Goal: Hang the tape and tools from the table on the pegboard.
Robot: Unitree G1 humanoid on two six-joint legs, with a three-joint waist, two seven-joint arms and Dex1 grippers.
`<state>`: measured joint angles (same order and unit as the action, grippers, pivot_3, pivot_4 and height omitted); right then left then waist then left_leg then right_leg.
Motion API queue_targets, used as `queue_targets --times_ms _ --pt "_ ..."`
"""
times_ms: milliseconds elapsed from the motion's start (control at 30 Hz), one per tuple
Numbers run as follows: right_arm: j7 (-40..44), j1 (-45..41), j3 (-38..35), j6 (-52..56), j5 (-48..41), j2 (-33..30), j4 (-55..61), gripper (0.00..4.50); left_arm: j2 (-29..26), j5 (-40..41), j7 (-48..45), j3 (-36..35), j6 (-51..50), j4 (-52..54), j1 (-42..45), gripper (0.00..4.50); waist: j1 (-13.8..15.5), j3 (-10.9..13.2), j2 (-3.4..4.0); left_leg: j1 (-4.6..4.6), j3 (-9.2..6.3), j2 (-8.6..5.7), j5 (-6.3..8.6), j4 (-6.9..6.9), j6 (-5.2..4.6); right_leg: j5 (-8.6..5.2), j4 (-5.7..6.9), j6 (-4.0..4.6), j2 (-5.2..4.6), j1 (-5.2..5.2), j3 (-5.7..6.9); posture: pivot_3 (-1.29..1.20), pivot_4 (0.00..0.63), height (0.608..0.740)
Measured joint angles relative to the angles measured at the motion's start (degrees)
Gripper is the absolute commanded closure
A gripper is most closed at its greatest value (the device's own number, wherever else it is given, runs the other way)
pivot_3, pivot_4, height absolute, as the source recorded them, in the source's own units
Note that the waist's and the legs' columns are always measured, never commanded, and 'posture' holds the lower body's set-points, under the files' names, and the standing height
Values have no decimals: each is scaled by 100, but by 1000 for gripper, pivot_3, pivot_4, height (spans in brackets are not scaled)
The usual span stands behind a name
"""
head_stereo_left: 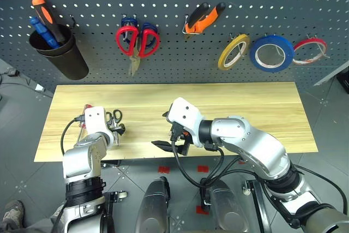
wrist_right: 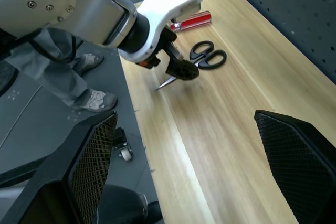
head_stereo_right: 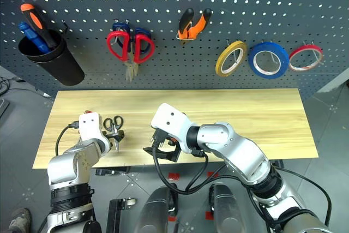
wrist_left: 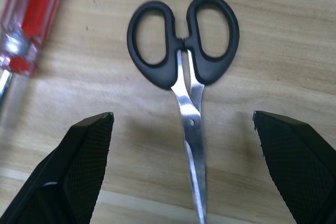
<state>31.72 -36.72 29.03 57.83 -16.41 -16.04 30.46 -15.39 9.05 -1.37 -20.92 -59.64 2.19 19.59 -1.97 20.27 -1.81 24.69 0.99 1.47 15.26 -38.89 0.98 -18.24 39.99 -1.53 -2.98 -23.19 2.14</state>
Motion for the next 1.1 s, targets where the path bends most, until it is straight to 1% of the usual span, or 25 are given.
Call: queue_targets --times_ms 167,267,367,633,767,900,1100 --pt "-8 -37 24 -86 23 -55 -102 16 191 112 229 -321 -6 -447 347 0 -2 1 -3 2 -2 -2 0 -2 0 0 -1 0 -1 1 3 -74 382 740" --pt "-8 -52 21 -107 59 -104 -127 16 204 123 345 -390 15 -632 435 0 -8 2 -3 3 -3 -1 0 -2 0 0 -1 0 -2 1 4 -78 381 740" --pt "-6 -61 12 -107 60 -143 -150 0 205 146 439 -480 17 -734 511 633 -22 1 -3 3 -4 -1 -1 -2 1 0 0 0 -2 1 5 -78 381 740" --pt "36 -131 -27 -86 57 -277 -151 0 198 304 493 -828 2 -1019 730 3069 -37 1 -3 2 -6 -3 -2 -3 1 0 1 0 -3 4 6 -82 380 740" --pt "48 -208 -75 11 46 -298 -150 0 130 379 441 -851 13 -1170 819 4242 -34 1 -3 2 -7 -5 -2 -3 2 0 1 0 -5 5 7 -88 378 740" --pt "45 -211 -106 112 36 -338 -145 0 13 439 286 -772 18 -1239 810 4270 -36 1 -2 2 -8 -4 -3 -3 2 0 1 0 -5 5 9 -93 377 740" --pt "22 -126 -238 195 -17 -455 -20 0 -27 521 -197 -343 275 -1054 560 4270 -35 1 -3 2 -9 -5 -3 -3 2 0 -3 0 -7 7 9 -91 373 740"
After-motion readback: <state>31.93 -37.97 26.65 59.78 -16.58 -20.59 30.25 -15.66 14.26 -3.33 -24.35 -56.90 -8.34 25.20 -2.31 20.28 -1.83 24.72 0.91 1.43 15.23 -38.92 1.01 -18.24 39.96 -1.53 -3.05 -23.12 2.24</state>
